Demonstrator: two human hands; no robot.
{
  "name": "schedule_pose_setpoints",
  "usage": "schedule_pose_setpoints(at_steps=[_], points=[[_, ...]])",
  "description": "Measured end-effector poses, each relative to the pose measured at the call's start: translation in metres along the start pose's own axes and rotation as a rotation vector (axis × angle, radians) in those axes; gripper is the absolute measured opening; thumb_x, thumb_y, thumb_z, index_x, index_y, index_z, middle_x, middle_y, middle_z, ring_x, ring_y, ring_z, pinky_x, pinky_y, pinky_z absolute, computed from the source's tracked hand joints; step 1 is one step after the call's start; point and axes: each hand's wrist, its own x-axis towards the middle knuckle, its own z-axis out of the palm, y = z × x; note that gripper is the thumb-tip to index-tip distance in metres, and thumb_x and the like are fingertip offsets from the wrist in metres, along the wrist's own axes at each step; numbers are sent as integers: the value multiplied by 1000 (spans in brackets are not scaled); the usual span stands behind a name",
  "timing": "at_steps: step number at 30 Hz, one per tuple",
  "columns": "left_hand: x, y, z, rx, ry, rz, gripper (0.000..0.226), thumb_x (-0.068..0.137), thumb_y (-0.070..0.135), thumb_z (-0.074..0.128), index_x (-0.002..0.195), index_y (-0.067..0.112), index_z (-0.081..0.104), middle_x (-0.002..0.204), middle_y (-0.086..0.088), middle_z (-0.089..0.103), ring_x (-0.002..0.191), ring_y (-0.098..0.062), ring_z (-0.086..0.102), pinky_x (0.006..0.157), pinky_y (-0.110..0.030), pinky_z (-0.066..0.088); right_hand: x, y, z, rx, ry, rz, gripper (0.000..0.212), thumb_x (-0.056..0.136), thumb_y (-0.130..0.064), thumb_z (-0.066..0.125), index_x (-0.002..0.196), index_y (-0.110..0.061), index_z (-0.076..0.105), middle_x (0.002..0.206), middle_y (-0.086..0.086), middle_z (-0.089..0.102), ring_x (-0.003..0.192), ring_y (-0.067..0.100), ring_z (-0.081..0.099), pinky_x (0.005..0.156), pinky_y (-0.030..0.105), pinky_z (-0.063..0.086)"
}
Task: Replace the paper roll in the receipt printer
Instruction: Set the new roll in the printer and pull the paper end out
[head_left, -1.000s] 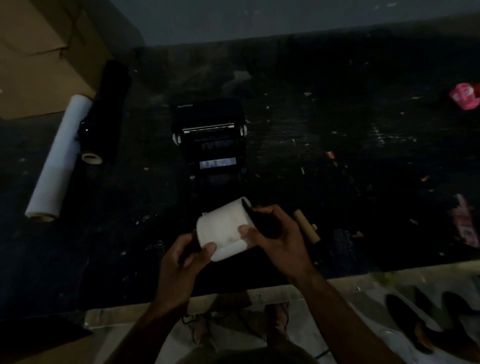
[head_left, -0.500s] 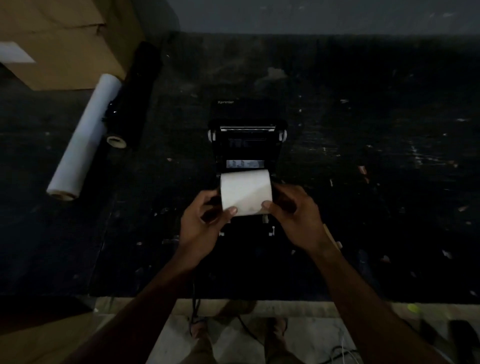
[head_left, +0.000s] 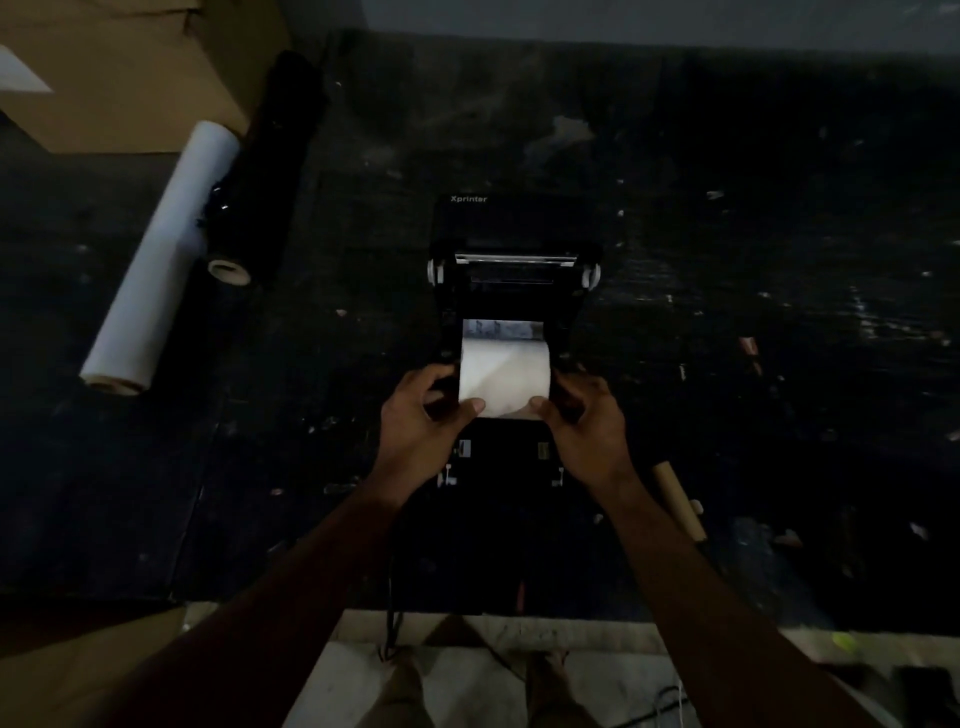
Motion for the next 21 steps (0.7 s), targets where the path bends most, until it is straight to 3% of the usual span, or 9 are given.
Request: schedule_pose_setpoints(at_steps=[6, 10, 12, 13, 15, 18, 21], points=[[1, -3, 5, -1, -7, -18, 52, 78, 32, 86, 125, 21, 66, 127, 1, 61, 101, -5, 66, 73, -7, 52, 4, 7, 2, -45, -5, 7, 44, 88, -17, 76, 131, -13, 65, 136, 11, 52, 119, 12, 54, 99, 14, 36], [3, -5, 9, 54, 11, -57, 53, 78, 29, 87, 125, 15, 68, 128, -6, 57, 100, -14, 70, 75, -4, 52, 7, 10, 6, -86, 15, -5, 39, 87, -11, 76, 126, -10, 68, 126, 7, 49, 119, 16, 52, 91, -6, 30], [2, -4, 12, 97, 29, -69, 51, 78, 30, 87, 124, 15, 70, 120, -6, 65, 99, -13, 69, 73, -1, 48, 7, 9, 8, -114, 16, -26, 35, 88, -10, 74, 123, -10, 70, 124, 7, 54, 118, 21, 57, 98, 4, 38], [0, -2, 12, 115, 45, -74, 51, 78, 30, 87, 124, 16, 70, 115, -5, 68, 96, -11, 68, 73, -1, 45, 6, 8, 8, -126, 30, -36, 33, 88, -9, 73, 121, -11, 71, 123, 10, 61, 116, 23, 61, 100, 13, 43], [-4, 1, 12, 123, 82, -87, 51, 78, 32, 86, 125, 18, 70, 104, -1, 72, 90, -7, 67, 70, 0, 42, -1, 6, 8, -126, 96, -39, 28, 88, -9, 72, 115, -12, 74, 116, 12, 73, 105, 21, 68, 92, 18, 47], [-13, 7, 14, 95, 160, -103, 36, 77, 32, 86, 111, 24, 76, 88, 10, 73, 79, 9, 66, 66, 1, 42, -12, 3, 10, -70, 185, 8, 22, 86, -11, 74, 107, -13, 78, 98, 4, 79, 84, 7, 69, 81, 12, 53], [-20, 11, 18, 61, 243, -111, 18, 78, 31, 85, 92, 24, 77, 80, 15, 74, 78, 13, 67, 65, -2, 45, -21, 3, 13, -11, 245, 66, 16, 84, -14, 76, 99, -16, 81, 87, -4, 78, 73, -4, 67, 74, -1, 48]])
